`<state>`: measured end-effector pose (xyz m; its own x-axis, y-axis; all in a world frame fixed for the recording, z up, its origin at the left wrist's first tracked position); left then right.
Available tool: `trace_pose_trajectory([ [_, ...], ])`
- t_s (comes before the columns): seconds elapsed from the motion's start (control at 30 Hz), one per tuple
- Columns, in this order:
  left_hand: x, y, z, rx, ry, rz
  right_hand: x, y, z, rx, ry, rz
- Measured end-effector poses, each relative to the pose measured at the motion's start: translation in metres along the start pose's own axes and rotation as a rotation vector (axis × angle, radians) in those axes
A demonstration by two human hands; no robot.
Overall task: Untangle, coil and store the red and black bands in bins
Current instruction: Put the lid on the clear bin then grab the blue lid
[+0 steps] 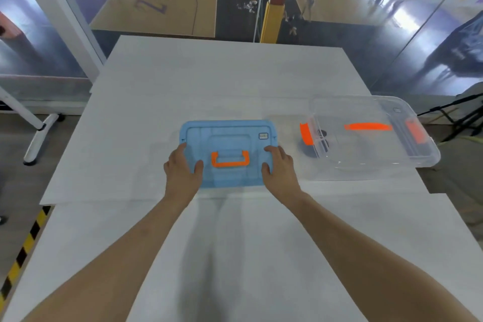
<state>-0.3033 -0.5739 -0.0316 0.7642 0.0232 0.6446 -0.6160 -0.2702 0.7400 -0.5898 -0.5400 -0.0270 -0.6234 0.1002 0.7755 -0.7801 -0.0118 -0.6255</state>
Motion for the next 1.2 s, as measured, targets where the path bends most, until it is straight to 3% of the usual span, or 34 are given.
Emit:
trace_pose_trajectory([
  [0.17, -0.020, 0.009, 0.061, 0.070, -0.137, 0.137, -0.007, 0.010, 0.056, -0.046, -0.056, -0.029],
  [0.33, -0.050, 0.010, 0.073, 0.033, -0.268, 0.353, -0.036, 0.029, 0.070, -0.052, -0.233, -0.144],
  [0.63, -0.070, -0.013, 0.064, -0.042, -0.274, 0.456, -0.047, 0.044, 0.059, 0.033, -0.295, -0.235],
  [1.0, -0.066, -0.004, 0.072, 0.011, -0.291, 0.483, -0.036, 0.043, 0.069, 0.006, -0.237, -0.117],
  [1.2, -0.074, -0.009, 0.071, 0.040, -0.337, 0.487, -0.045, 0.048, 0.065, 0.001, -0.295, -0.161],
])
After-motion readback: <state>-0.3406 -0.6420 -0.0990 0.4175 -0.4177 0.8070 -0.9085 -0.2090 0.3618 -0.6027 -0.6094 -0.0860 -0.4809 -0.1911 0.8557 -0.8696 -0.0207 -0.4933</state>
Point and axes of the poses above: each hand's wrist, its own z-axis towards the middle knuckle, its own x-axis out of the back of the hand, y = z × x, the point moved 10 cm from there along z, towards the middle knuckle, and after that the axes turned 9 degrees about x, right-handed, at the moved point
